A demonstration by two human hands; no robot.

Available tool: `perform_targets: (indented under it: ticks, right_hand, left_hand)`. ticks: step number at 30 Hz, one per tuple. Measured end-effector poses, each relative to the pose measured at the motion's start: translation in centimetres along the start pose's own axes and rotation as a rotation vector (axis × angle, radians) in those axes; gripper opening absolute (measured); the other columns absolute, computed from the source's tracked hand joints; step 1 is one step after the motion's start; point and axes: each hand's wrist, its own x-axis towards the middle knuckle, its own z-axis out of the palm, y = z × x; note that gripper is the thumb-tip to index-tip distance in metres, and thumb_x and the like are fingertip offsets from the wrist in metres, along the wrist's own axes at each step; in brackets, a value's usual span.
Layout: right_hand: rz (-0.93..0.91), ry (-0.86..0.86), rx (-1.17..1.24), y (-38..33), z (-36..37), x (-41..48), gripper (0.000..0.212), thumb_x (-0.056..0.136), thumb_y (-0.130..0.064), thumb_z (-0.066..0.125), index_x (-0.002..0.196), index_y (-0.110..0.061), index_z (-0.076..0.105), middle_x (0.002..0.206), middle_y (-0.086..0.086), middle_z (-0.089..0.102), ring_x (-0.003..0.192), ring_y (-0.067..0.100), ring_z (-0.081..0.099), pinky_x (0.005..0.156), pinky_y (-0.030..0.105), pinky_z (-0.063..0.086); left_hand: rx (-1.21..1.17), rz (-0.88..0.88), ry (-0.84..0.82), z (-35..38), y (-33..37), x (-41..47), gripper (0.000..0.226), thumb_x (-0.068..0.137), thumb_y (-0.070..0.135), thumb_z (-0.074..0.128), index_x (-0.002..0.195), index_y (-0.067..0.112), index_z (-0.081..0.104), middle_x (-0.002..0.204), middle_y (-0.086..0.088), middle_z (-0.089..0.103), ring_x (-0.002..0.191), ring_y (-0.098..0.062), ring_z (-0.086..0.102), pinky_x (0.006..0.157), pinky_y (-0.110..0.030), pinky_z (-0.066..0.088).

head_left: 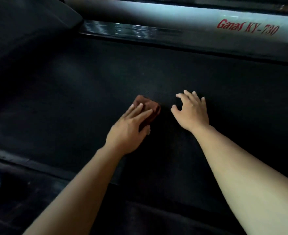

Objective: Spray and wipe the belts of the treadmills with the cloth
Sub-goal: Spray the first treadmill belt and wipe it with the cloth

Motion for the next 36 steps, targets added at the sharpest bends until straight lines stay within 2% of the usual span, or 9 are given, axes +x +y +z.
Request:
perform_targets:
  ticks: [3, 5, 10, 14, 17, 22, 27, 32, 36]
  right_hand:
    - [-0.017, 0.022, 0.014, -0.1, -0.3, -3.2, 0.049, 0.097, -0.041, 0.049, 0.143, -0.025, 0.045, 0.162, 0.004, 0.027, 0.152, 0.026, 0.013, 0.123, 0.051, 0.006]
    - [-0.023, 0.038, 0.013, -0.1, -0.6, -5.7, 0.049, 0.096, -0.04, 0.05, 0.142, -0.025, 0.047, 0.162, 0.005, 0.026, 0.151, 0.027, 0.014, 0.123, 0.052, 0.007]
    - [0.023, 0.036, -0.024, 0.5, -1.4, -11.6, 0.051, 0.096, -0.044, 0.049, 0.144, -0.026, 0.045, 0.162, 0.006, 0.025, 0.151, 0.029, 0.015, 0.121, 0.054, 0.009]
    - [0.061, 0.021, -0.068, 1.2, -1.4, -15.8, 0.055, 0.096, -0.047, 0.047, 0.146, -0.026, 0.043, 0.163, 0.007, 0.024, 0.151, 0.03, 0.014, 0.122, 0.054, 0.009]
    - [0.119, 0.034, -0.084, 2.1, -1.2, -18.1, 0.056, 0.096, -0.047, 0.046, 0.147, -0.025, 0.042, 0.163, 0.007, 0.022, 0.152, 0.03, 0.012, 0.122, 0.055, 0.008]
    - [0.224, 0.045, -0.128, 3.3, -1.0, -19.7, 0.061, 0.097, -0.048, 0.041, 0.152, -0.024, 0.034, 0.164, 0.007, 0.018, 0.152, 0.031, 0.009, 0.122, 0.056, 0.008]
    - [0.253, 0.06, -0.119, 2.9, -0.8, -19.6, 0.061, 0.097, -0.049, 0.041, 0.152, -0.024, 0.034, 0.164, 0.007, 0.02, 0.152, 0.03, 0.011, 0.122, 0.055, 0.008]
    - [0.266, 0.081, -0.155, 2.9, -0.4, -19.6, 0.06, 0.096, -0.048, 0.044, 0.15, -0.024, 0.037, 0.163, 0.007, 0.023, 0.151, 0.03, 0.015, 0.121, 0.055, 0.011]
    - [0.265, 0.093, -0.17, 2.8, -0.3, -19.4, 0.06, 0.095, -0.048, 0.045, 0.149, -0.022, 0.039, 0.162, 0.008, 0.025, 0.151, 0.031, 0.017, 0.121, 0.056, 0.012]
  left_hand:
    - [-0.038, -0.005, -0.005, 0.0, 0.0, -4.3, 0.057, 0.098, 0.046, 0.055, 0.151, 0.05, 0.033, 0.164, 0.021, 0.013, 0.151, 0.0, -0.002, 0.116, -0.037, 0.03]
    - [-0.051, -0.041, -0.001, -0.5, -1.2, -6.4, 0.057, 0.097, 0.044, 0.058, 0.15, 0.049, 0.035, 0.163, 0.022, 0.013, 0.151, 0.0, -0.001, 0.119, -0.036, 0.025]
    - [-0.059, -0.225, 0.117, -2.7, -6.5, -7.9, 0.06, 0.093, 0.031, 0.069, 0.148, 0.035, 0.046, 0.164, 0.004, 0.027, 0.154, -0.023, 0.015, 0.123, -0.046, 0.02]
    - [-0.011, -0.376, 0.134, -3.5, -7.1, -5.1, 0.059, 0.098, 0.037, 0.058, 0.152, 0.038, 0.036, 0.167, 0.006, 0.018, 0.155, -0.023, 0.008, 0.12, -0.048, 0.024]
    - [0.024, -0.324, 0.112, -2.2, -4.4, -3.4, 0.061, 0.099, 0.036, 0.054, 0.155, 0.038, 0.03, 0.168, 0.002, 0.015, 0.155, -0.025, 0.005, 0.123, -0.044, 0.019]
    - [0.017, -0.049, 0.058, 2.0, 2.8, -4.4, 0.061, 0.097, 0.035, 0.056, 0.154, 0.036, 0.034, 0.166, -0.003, 0.022, 0.154, -0.029, 0.01, 0.124, -0.039, 0.018]
    - [0.012, 0.139, -0.033, 4.9, 6.3, -9.0, 0.06, 0.099, 0.039, 0.053, 0.154, 0.04, 0.031, 0.167, 0.004, 0.014, 0.155, -0.022, 0.004, 0.126, -0.04, 0.014]
    - [-0.029, 0.059, -0.007, 3.1, 1.6, -10.0, 0.06, 0.095, 0.039, 0.061, 0.151, 0.04, 0.04, 0.165, 0.002, 0.025, 0.154, -0.03, 0.012, 0.122, -0.046, 0.019]
    - [-0.003, -0.128, 0.06, -0.1, -3.1, -8.7, 0.059, 0.094, 0.03, 0.066, 0.149, 0.031, 0.046, 0.164, -0.004, 0.028, 0.152, -0.04, 0.013, 0.12, -0.052, 0.019]
